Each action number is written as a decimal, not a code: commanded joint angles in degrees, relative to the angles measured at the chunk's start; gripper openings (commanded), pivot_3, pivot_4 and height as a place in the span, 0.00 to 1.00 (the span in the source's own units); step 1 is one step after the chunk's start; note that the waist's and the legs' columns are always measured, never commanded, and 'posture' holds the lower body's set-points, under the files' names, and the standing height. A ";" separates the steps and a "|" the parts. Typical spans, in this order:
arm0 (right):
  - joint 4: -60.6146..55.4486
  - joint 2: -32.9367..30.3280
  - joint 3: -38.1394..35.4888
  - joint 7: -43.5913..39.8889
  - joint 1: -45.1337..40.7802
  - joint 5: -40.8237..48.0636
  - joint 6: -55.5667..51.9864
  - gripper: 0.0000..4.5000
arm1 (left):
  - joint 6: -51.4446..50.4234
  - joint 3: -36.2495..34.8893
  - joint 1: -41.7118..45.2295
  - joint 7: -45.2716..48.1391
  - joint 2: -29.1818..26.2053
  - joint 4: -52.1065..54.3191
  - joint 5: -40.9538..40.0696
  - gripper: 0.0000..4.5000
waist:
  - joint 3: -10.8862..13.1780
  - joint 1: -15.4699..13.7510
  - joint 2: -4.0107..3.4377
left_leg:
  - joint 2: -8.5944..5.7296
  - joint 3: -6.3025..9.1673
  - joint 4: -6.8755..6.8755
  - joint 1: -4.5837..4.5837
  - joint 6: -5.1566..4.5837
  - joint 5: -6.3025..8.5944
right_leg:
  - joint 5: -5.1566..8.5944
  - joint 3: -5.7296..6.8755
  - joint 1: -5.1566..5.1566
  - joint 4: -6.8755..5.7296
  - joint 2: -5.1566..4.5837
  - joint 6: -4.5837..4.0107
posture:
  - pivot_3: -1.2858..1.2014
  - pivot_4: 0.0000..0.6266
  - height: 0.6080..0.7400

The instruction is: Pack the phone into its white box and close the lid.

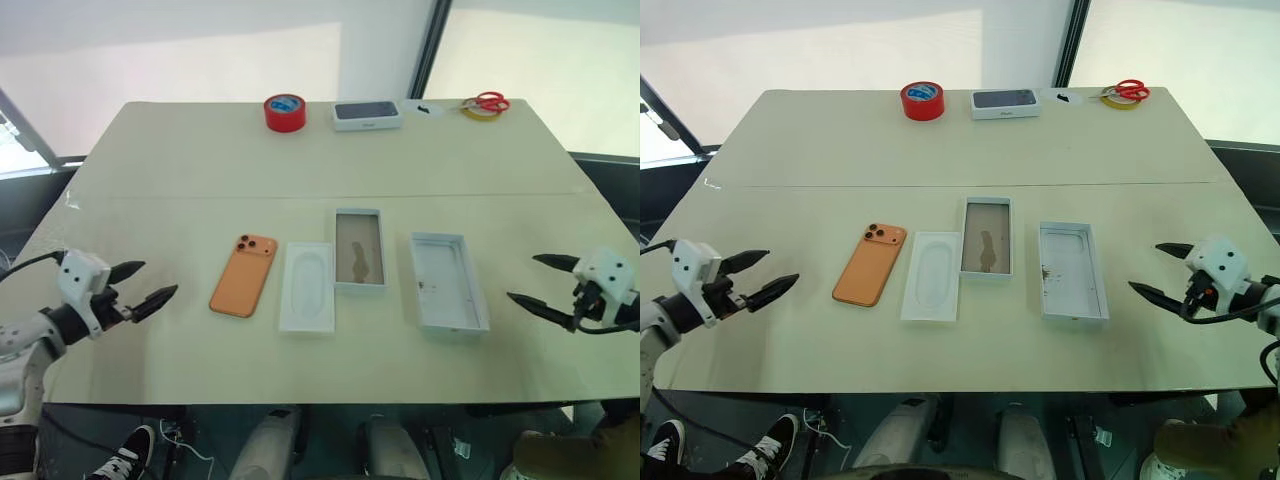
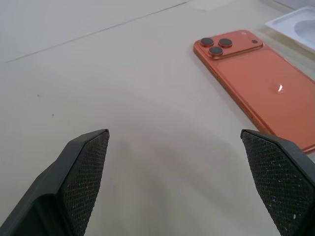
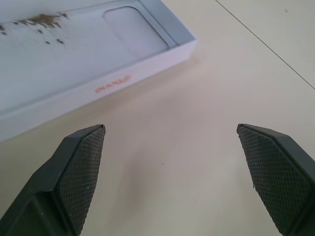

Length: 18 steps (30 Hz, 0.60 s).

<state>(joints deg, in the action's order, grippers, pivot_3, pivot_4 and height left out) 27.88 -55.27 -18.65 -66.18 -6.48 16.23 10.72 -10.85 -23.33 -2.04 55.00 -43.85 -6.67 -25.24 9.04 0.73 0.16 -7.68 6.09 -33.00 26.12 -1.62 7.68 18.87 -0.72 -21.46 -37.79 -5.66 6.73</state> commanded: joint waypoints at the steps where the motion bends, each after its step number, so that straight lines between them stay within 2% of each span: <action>1: 0.44 -1.32 -1.37 -0.53 -0.68 0.40 1.59 1.00 | 1.58 -1.56 -0.37 0.57 -0.15 1.68 -0.82 1.00 | 0.00 -0.03 -0.01 | 0.00 0.00 0.00 0.00 0.00 0.00 | 0.00 0.00 0.00 0.00 0.00 0.00 | 0.52 0.24 1.00; 9: 0.13 -0.94 -0.92 -0.51 -1.77 0.23 1.41 1.00 | 3.06 0.08 0.03 -0.04 -0.24 2.50 0.72 1.00 | 0.00 -0.08 -0.01 | 0.00 0.00 0.00 0.00 0.00 0.00 | 0.01 0.00 0.00 0.00 -0.01 -0.01 | 0.52 0.24 1.00; 18: -4.14 0.45 -0.57 0.26 -1.71 0.97 -0.73 1.00 | 0.29 -0.08 4.12 -0.53 0.78 2.14 -1.29 1.00 | 0.00 -0.05 -0.01 | 0.00 0.00 0.00 0.00 0.00 0.00 | 0.00 0.00 -0.01 0.00 0.00 0.00 | 0.52 0.24 1.00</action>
<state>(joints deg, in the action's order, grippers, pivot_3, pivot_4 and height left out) 25.42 -54.87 -18.50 -66.28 -7.59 16.12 10.20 -10.73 -23.15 1.69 54.43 -42.91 -5.87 -25.62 9.05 0.68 0.15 -7.68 6.09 -32.99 26.12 -1.62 7.68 18.87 -0.72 -21.47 -37.79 -5.66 6.73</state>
